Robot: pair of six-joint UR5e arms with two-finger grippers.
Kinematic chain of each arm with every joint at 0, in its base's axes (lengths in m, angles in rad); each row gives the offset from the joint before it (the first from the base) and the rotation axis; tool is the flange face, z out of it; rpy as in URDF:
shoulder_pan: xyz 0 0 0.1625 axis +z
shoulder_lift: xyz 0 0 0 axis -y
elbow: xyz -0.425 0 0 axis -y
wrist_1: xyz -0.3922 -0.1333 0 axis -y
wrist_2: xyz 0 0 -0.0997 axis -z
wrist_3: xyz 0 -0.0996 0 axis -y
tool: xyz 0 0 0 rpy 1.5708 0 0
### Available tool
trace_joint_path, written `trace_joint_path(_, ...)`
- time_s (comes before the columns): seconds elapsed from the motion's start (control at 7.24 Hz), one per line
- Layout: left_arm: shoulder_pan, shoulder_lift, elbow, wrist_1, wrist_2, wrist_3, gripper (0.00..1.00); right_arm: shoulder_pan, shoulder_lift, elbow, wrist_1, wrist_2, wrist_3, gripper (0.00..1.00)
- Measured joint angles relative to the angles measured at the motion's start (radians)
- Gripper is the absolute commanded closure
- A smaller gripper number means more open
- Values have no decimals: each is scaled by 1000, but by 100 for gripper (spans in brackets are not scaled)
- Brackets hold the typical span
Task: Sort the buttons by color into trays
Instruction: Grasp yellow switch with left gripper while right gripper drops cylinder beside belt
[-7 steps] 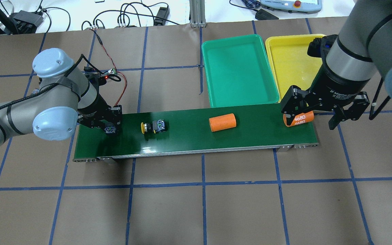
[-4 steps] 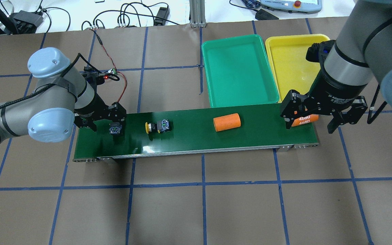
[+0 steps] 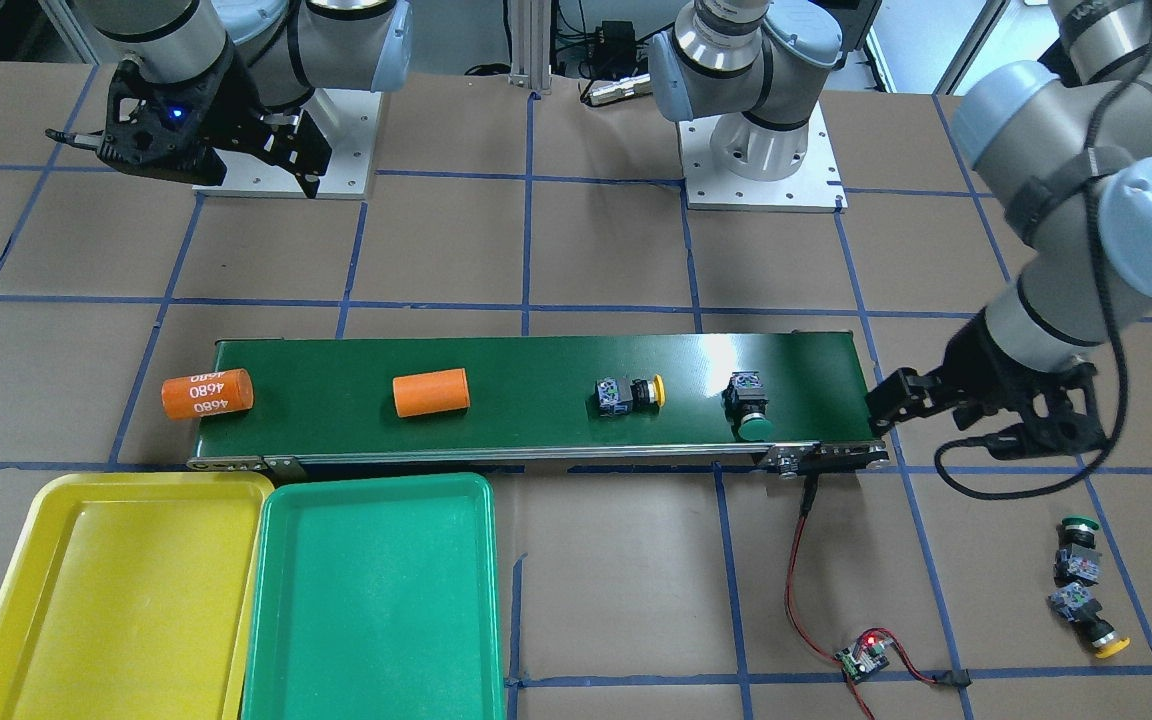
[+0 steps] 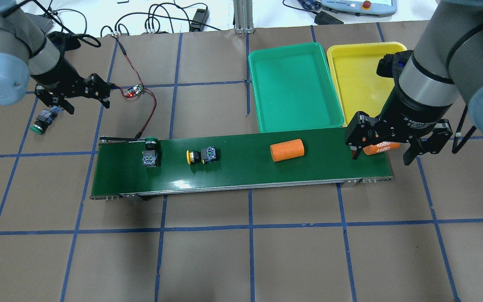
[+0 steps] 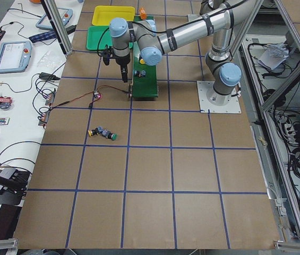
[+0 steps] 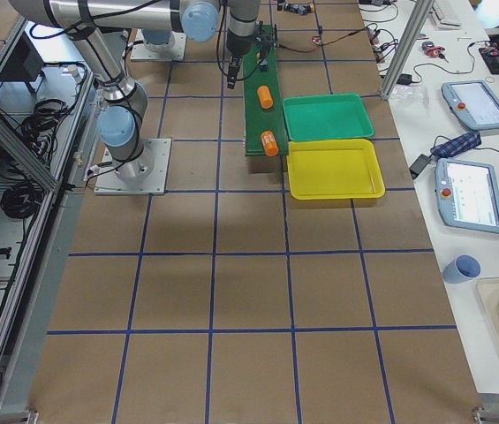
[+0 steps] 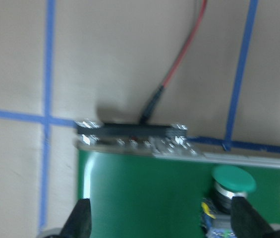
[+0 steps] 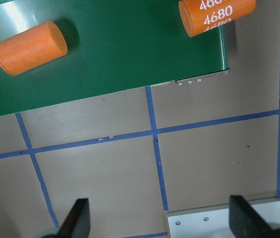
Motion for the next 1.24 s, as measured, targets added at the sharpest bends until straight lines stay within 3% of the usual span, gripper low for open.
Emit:
trace_joint_path(0.41,133,-224,219,-2,62,146,0,0,0,0,1,-1,2,0)
trace_joint_path(0.97,205,-402,253,116,28,115,0,0,0,1,1,0,1,0)
trace_joint_path(1.24,215,-464,321,146,31,117,0,-1,2,0,1,-1,-3,0)
